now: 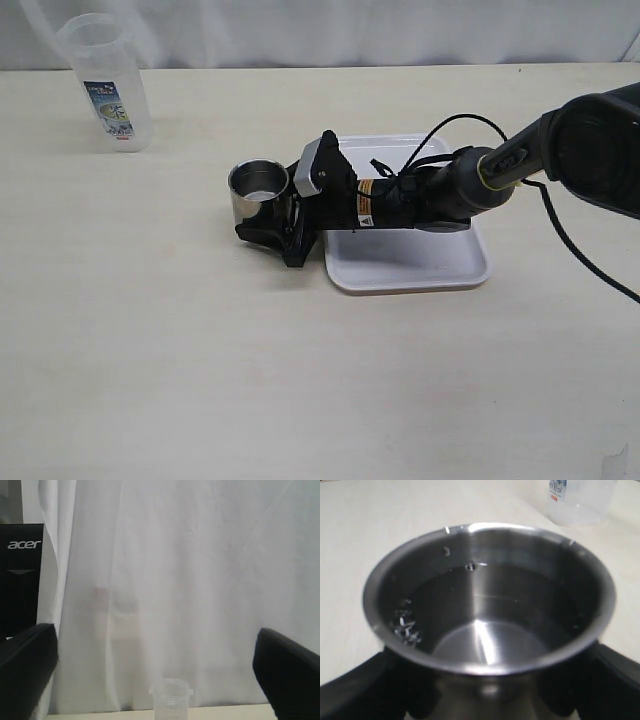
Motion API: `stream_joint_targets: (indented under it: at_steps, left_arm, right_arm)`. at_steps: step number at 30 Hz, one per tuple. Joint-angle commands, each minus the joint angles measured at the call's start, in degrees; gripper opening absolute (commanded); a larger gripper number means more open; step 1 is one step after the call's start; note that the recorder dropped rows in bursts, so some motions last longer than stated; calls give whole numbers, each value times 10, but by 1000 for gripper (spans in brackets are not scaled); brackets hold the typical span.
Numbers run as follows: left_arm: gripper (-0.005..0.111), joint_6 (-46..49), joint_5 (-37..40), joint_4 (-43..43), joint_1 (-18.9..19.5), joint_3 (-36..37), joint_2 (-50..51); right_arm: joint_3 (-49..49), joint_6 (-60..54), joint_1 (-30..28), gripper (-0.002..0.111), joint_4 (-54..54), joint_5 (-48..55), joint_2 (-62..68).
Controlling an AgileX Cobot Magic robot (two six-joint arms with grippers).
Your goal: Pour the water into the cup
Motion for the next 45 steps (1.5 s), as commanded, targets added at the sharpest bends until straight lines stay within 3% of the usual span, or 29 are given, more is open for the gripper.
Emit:
stream_joint_targets:
  at_steps: [1, 12, 36, 45]
  left_arm:
    - [100, 32, -11, -18, 1, 46, -42]
    - [100, 58, -10, -21, 1, 133, -154]
    - [100, 58, -7, -19, 1, 265, -154]
    - [100, 58, 98, -17, 1, 265, -154]
  right_arm:
    - [0, 8, 0, 4, -14, 18, 3]
    - [0, 8, 0, 4, -14, 18, 3]
    - [0, 8, 0, 4, -14, 18, 3]
    - [0, 8, 0, 4, -14, 18, 3]
